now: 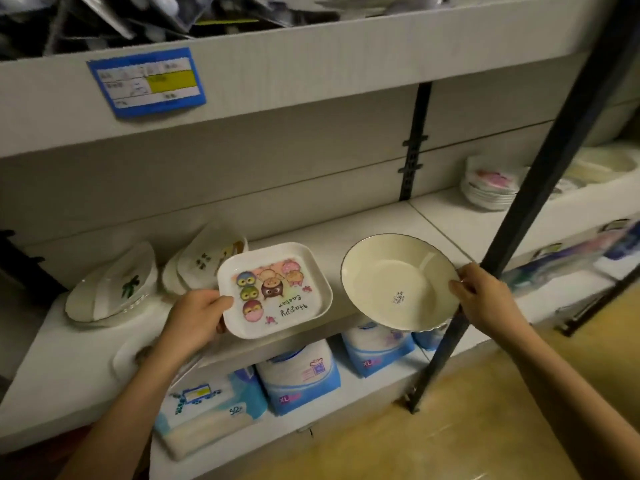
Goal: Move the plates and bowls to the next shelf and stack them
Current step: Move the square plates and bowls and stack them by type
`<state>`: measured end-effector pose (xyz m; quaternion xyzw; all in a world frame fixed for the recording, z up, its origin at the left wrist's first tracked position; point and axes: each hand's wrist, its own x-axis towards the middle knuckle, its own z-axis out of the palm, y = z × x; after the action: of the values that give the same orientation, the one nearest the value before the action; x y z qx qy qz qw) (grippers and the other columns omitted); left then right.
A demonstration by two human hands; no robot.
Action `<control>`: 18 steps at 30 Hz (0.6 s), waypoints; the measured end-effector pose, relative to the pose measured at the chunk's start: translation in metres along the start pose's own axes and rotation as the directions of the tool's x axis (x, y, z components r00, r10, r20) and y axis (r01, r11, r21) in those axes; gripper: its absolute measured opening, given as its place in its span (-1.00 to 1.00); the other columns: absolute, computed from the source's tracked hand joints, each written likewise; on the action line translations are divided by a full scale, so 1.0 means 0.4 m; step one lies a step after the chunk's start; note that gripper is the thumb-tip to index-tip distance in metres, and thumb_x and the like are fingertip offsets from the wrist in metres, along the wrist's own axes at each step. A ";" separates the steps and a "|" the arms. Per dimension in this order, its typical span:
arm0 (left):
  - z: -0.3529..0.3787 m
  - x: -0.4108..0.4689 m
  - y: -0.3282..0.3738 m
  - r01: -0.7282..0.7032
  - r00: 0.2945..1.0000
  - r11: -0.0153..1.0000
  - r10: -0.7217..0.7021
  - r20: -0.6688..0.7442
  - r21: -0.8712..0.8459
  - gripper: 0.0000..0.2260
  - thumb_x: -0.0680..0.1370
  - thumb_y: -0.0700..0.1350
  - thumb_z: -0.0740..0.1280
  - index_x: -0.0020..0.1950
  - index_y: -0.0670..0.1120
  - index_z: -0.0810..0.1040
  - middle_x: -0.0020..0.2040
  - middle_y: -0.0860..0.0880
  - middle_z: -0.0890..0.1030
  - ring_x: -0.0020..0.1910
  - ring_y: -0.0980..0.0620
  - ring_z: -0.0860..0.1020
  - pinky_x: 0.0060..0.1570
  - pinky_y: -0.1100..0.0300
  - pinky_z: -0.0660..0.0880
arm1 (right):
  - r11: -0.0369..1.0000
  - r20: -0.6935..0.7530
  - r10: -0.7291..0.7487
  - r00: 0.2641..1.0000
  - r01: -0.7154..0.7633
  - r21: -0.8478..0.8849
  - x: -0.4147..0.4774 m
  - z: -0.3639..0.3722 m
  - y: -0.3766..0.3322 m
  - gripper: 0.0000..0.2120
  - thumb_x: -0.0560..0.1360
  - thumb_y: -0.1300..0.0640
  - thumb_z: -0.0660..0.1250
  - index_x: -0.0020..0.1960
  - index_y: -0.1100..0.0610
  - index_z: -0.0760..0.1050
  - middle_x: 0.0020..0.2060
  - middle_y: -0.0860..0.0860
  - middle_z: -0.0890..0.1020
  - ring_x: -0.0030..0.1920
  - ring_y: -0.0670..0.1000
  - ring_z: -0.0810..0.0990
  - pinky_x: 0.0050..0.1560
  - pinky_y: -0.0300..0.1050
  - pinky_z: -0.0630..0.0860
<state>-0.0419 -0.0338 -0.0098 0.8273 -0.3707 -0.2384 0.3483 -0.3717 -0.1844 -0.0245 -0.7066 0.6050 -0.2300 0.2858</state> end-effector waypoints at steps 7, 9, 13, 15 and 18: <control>0.211 -0.060 0.168 -0.031 0.993 1.000 0.031 0.111 -0.001 -0.74 0.54 -0.21 0.25 -0.31 -0.25 0.58 -0.57 -0.01 0.47 -0.53 0.02 0.38 -0.45 0.22 0.29 | 1.000 -0.046 0.013 0.999 -0.014 -0.018 -0.013 -0.190 0.192 -0.87 0.56 0.15 0.19 0.01 0.21 0.46 -0.18 0.09 0.59 -0.21 0.12 0.60 -0.10 0.11 0.58; 0.274 -0.088 0.218 -0.058 0.991 0.998 0.057 0.125 -0.001 -0.74 0.54 -0.21 0.24 -0.26 -0.32 0.58 -0.58 -0.01 0.44 -0.53 0.01 0.36 -0.44 0.22 0.28 | 1.000 -0.064 0.012 0.998 -0.013 -0.026 -0.013 -0.245 0.249 -0.87 0.56 0.17 0.20 -0.01 0.22 0.46 -0.21 0.09 0.59 -0.28 0.10 0.59 -0.21 0.03 0.55; 0.396 -0.133 0.299 -0.065 0.985 0.998 0.065 0.160 -0.003 -0.74 0.52 -0.20 0.25 -0.31 -0.31 0.56 -0.67 0.02 0.40 -0.55 0.02 0.34 -0.39 0.19 0.34 | 0.998 -0.088 0.050 0.995 -0.052 -0.026 -0.003 -0.352 0.370 -0.89 0.55 0.16 0.21 -0.07 0.20 0.45 -0.25 0.12 0.61 -0.38 0.04 0.52 -0.34 -0.11 0.42; 0.459 -0.153 0.340 -0.072 0.982 0.997 0.069 0.175 0.013 -0.72 0.52 -0.21 0.26 -0.37 -0.25 0.53 -0.69 0.02 0.40 -0.56 0.03 0.33 -0.42 0.19 0.29 | 0.997 -0.107 0.076 0.991 -0.079 -0.017 0.006 -0.406 0.433 -0.87 0.54 0.16 0.22 -0.07 0.22 0.47 -0.28 0.15 0.62 -0.37 0.09 0.51 -0.27 -0.06 0.43; 0.552 -0.184 0.407 -0.101 0.973 0.995 0.096 0.210 0.012 -0.71 0.54 -0.20 0.25 -0.40 -0.19 0.49 -0.58 -0.02 0.42 -0.53 0.00 0.35 -0.44 0.21 0.27 | 0.995 -0.138 0.099 0.985 -0.101 -0.008 0.020 -0.484 0.518 -0.85 0.54 0.16 0.22 -0.05 0.24 0.48 -0.29 0.14 0.62 -0.34 0.10 0.55 -0.25 0.01 0.49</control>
<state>-0.3038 -0.1431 -0.0191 0.7822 -0.4485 -0.3023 0.3092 -0.6502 -0.2384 -0.0244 -0.6599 0.6599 -0.2589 0.2491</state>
